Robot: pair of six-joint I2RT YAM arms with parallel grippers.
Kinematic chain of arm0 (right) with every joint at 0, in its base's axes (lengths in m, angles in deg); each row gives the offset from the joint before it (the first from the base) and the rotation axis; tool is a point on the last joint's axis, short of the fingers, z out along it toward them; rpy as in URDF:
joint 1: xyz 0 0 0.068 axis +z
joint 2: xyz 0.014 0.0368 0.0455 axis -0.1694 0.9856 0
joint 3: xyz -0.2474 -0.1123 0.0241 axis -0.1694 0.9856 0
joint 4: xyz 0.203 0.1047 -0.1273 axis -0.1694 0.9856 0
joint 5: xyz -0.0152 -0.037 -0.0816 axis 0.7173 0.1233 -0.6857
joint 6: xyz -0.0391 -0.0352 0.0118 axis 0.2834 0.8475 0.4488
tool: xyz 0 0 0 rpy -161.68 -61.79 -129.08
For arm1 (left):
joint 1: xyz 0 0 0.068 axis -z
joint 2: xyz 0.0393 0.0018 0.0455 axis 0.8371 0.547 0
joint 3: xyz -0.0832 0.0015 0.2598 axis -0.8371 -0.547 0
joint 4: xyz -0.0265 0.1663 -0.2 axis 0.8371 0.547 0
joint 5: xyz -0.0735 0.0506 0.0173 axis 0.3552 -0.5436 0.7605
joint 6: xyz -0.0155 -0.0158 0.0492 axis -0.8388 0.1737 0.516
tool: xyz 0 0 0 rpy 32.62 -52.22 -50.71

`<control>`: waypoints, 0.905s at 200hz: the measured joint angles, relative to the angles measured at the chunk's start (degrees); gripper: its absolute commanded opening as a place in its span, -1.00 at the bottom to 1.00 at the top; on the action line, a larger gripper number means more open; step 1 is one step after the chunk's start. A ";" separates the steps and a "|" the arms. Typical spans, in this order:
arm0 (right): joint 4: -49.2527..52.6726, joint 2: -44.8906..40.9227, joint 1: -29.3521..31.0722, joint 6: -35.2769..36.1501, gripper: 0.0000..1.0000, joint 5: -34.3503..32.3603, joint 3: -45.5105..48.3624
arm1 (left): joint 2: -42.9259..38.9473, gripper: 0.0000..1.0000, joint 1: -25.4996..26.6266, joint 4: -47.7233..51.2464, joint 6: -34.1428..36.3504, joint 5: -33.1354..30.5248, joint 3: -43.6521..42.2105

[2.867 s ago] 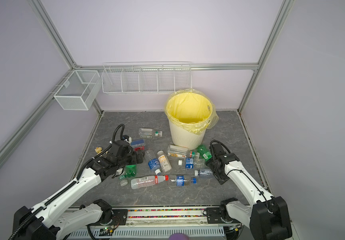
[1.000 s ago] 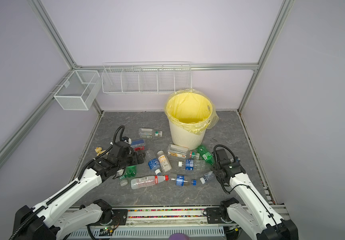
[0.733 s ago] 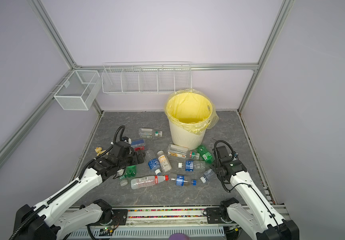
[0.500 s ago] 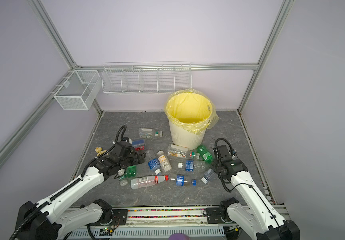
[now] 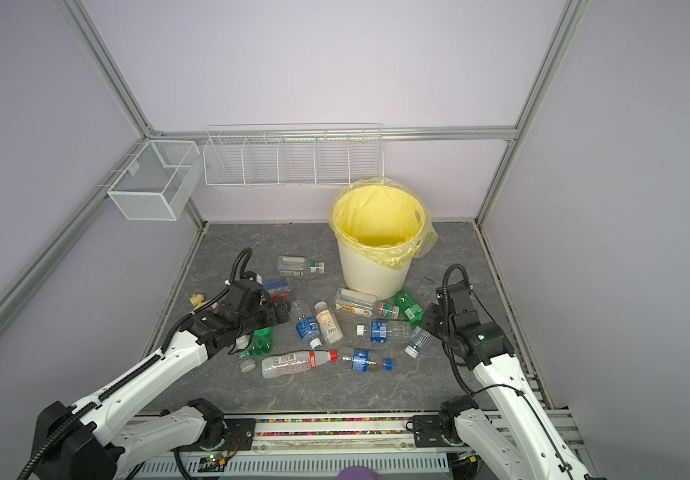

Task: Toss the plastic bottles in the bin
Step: 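Close the right gripper on the clear crushed bottle and lift it, then carry the clear bottle with the right gripper over the yellow-lined bin and release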

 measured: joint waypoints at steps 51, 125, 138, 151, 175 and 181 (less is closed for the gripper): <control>0.35 -2.38 0.00 4.57 0.06 3.04 -5.60 | 0.46 0.99 0.00 0.22 -0.35 -0.59 0.20; 0.42 -2.01 -0.02 7.34 0.02 4.92 -15.21 | -3.19 0.99 0.00 0.44 -0.28 -2.99 0.59; 0.42 -0.94 -0.02 7.96 0.02 5.35 -17.27 | -3.19 0.99 0.00 0.61 -0.28 -3.04 0.85; 0.39 0.61 -0.02 8.57 0.02 5.79 -19.74 | -3.19 0.99 0.00 0.61 -0.28 -3.04 0.96; -0.04 3.69 0.00 9.81 0.02 6.80 -24.68 | -3.19 0.99 0.00 0.66 -0.31 -2.99 0.96; -0.20 4.04 0.00 10.08 0.02 7.04 -25.51 | -3.17 0.99 0.00 0.66 -0.31 -2.97 0.96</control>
